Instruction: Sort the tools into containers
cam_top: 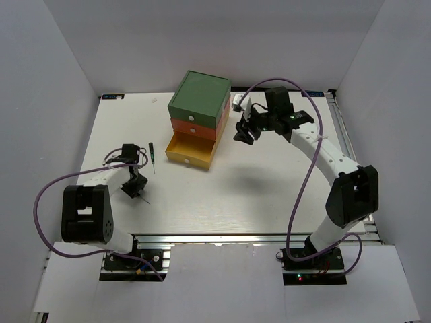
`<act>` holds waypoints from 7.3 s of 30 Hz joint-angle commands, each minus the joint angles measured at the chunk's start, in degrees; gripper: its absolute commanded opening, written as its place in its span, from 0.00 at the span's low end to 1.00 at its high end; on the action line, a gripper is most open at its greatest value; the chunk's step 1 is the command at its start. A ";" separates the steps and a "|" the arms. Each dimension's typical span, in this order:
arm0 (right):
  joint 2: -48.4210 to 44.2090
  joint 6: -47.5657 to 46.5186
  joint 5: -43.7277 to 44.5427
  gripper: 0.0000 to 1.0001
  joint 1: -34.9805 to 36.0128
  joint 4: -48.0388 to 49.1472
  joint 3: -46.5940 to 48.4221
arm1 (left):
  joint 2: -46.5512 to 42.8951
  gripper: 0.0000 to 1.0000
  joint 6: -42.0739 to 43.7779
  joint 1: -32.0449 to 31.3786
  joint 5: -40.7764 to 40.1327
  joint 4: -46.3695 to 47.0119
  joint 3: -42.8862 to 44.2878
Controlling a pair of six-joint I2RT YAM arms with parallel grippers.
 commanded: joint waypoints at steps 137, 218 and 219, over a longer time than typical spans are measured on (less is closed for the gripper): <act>-4.72 0.74 -4.19 0.59 -12.36 -0.03 -17.14 | 16.99 0.69 33.46 4.12 32.17 18.19 24.38; -3.31 0.83 -5.33 0.59 -12.18 -2.22 -11.17 | 12.34 0.35 -14.96 -9.86 38.39 39.37 15.07; -3.14 0.83 -5.42 0.59 -12.27 -2.23 -10.73 | 12.52 0.38 -14.79 -9.94 38.21 39.11 15.51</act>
